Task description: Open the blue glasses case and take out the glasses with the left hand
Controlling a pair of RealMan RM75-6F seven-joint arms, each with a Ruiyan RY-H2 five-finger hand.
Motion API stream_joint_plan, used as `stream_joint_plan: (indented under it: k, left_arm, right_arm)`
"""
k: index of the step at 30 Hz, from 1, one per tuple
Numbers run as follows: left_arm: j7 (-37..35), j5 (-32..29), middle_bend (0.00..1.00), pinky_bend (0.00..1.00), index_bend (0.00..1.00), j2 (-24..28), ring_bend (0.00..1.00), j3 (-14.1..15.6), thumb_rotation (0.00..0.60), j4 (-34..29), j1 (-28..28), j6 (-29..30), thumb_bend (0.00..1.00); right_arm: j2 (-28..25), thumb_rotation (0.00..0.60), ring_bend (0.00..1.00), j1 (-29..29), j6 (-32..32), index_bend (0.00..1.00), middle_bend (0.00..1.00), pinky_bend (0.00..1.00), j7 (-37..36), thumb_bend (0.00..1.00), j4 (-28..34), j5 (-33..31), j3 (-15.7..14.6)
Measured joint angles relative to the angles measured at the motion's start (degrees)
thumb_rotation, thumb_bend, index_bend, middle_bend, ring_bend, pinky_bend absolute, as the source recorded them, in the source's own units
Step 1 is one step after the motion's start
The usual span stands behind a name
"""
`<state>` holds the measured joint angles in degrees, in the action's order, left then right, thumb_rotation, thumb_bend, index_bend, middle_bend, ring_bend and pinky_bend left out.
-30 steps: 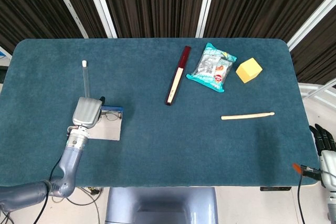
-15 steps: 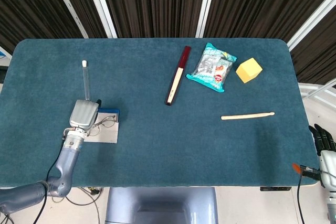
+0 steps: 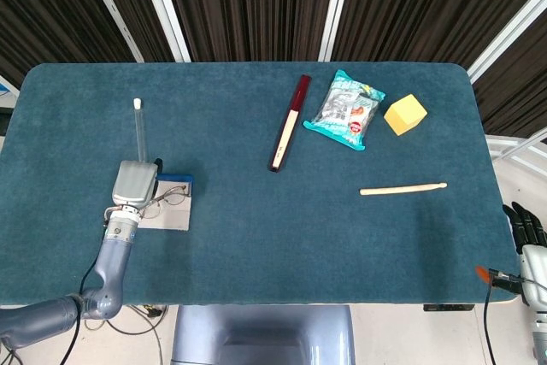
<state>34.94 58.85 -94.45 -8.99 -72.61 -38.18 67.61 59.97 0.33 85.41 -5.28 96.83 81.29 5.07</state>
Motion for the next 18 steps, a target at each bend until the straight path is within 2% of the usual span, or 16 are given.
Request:
stream_joint_plan:
  k: [9,18]
  left_arm:
    - [-9.28,9.6,1.0,1.0,0.54,-0.98,0.95,1.37,0.6,2.46,0.78,2.8,0.43]
    - [-11.67,11.25,1.0,1.0,0.54,-3.62,0.95,0.87,0.6,6.13,1.52,3.49,0.44]
  right_arm:
    - [0.06,0.6,0.0,-0.02,0.12,0.0,0.0,0.19,0.01,0.18,-0.01,0.0,0.04]
    - [0.0,0.6,0.0,-0.01,0.14,0.0,0.0,0.19,-0.14,0.18,-0.09,0.04,0.08]
